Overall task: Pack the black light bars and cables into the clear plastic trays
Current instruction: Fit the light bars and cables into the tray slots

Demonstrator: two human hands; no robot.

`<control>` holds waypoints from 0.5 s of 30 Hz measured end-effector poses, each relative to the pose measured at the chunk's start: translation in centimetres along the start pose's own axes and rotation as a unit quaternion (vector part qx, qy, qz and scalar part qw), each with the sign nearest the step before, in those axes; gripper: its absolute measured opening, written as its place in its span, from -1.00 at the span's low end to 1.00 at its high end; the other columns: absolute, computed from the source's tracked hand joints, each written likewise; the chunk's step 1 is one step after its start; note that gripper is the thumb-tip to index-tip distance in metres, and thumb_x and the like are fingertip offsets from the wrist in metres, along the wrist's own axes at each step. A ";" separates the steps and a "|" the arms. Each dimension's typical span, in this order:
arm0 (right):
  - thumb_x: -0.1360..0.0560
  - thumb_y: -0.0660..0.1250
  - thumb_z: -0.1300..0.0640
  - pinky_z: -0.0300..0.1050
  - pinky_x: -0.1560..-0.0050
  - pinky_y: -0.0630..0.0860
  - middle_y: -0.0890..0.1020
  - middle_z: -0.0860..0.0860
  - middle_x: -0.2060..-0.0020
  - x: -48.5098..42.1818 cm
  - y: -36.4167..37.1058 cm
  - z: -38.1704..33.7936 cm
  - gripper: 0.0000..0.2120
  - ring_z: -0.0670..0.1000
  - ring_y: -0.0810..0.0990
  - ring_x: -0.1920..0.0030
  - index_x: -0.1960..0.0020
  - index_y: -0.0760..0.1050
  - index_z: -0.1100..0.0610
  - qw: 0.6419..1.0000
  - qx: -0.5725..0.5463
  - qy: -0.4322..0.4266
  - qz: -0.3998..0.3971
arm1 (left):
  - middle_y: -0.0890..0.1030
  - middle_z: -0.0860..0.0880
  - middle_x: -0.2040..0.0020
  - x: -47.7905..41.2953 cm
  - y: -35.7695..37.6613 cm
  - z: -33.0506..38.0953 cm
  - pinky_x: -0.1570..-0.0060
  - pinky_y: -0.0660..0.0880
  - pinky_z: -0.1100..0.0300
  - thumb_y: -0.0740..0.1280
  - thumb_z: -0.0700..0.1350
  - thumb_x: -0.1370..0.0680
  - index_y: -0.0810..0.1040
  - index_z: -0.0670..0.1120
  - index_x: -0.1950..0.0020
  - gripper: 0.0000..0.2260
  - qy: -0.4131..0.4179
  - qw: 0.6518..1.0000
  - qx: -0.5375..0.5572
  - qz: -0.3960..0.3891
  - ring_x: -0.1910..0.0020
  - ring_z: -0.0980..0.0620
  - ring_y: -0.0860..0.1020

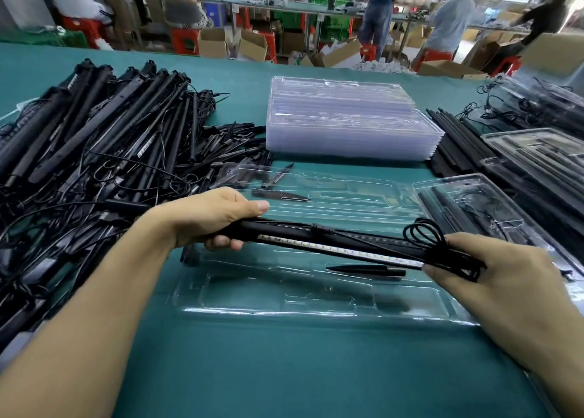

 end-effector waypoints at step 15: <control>-0.43 0.48 0.25 -0.45 0.47 0.35 0.61 -0.21 0.28 0.5 0.5 -0.4 -0.74 -0.17 0.53 0.57 0.13 0.57 -0.12 0.982 -0.184 0.040 -0.014 | 0.58 -0.10 0.42 0.0 0.0 -0.3 0.65 0.29 0.34 0.17 0.23 -0.61 0.65 -0.04 0.12 -0.57 -0.023 0.999 -0.029 0.020 0.61 0.14 0.39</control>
Point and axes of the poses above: each hand's wrist, its own x-axis away from the middle knuckle, its own y-axis out of the palm, z = x × y, the point moved 7 cm from there along -x, towards the middle knuckle
